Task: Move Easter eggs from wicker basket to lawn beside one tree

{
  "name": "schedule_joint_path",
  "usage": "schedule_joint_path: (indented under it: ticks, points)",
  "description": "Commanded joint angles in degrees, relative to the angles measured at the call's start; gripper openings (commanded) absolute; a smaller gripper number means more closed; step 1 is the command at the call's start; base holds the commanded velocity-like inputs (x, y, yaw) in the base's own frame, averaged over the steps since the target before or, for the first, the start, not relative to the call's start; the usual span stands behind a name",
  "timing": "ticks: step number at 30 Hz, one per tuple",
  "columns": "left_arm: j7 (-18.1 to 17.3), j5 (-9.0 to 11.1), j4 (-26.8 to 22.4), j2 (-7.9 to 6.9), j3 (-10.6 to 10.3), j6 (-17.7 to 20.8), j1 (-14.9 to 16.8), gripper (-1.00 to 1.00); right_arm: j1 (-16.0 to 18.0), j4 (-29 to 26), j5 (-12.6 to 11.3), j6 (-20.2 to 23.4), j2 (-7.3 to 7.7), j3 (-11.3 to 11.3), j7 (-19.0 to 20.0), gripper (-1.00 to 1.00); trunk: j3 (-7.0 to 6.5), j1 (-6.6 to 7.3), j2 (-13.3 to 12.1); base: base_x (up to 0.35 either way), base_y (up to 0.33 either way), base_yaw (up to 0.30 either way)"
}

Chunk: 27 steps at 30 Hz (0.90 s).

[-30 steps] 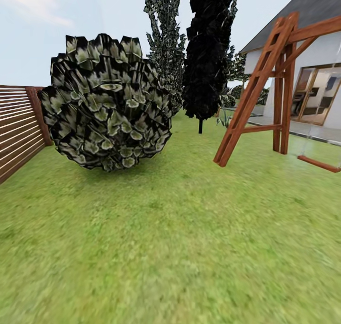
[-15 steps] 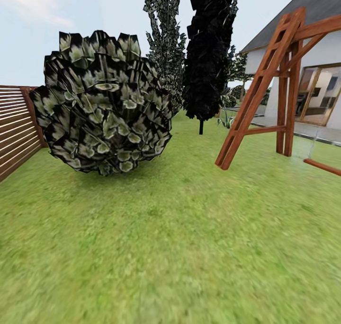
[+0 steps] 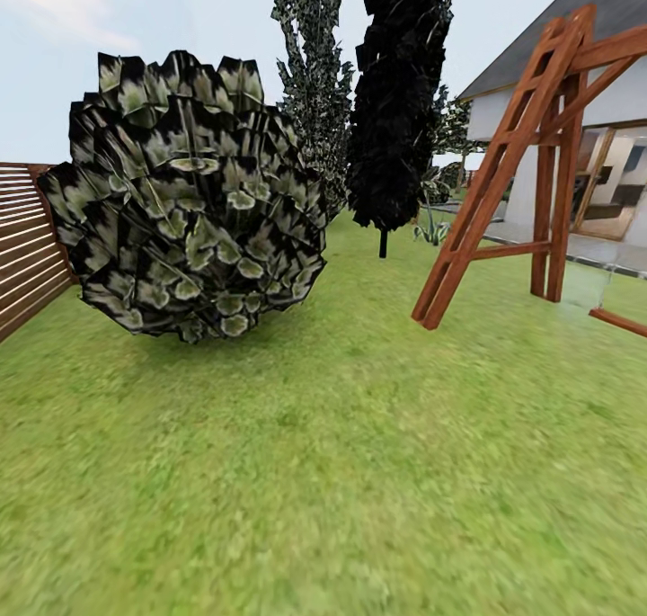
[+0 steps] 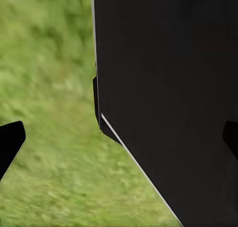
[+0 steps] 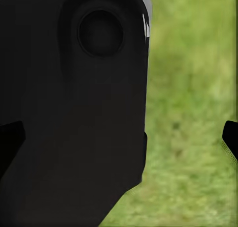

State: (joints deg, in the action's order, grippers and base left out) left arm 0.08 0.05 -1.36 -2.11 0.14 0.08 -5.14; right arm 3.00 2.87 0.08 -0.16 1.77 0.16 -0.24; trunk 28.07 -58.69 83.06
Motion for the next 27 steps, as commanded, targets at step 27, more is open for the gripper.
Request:
schedule_joint_path:
  ticks: [27]
  points:
    - [0.0, 0.0, -0.1, 0.0, 0.0, 0.0, 0.0, 1.0, 0.1, 0.1, 0.0, 0.0, -0.01, 0.1, 0.1, 1.0, 0.04, -0.03, 0.0, 0.335, 0.0, -0.052]
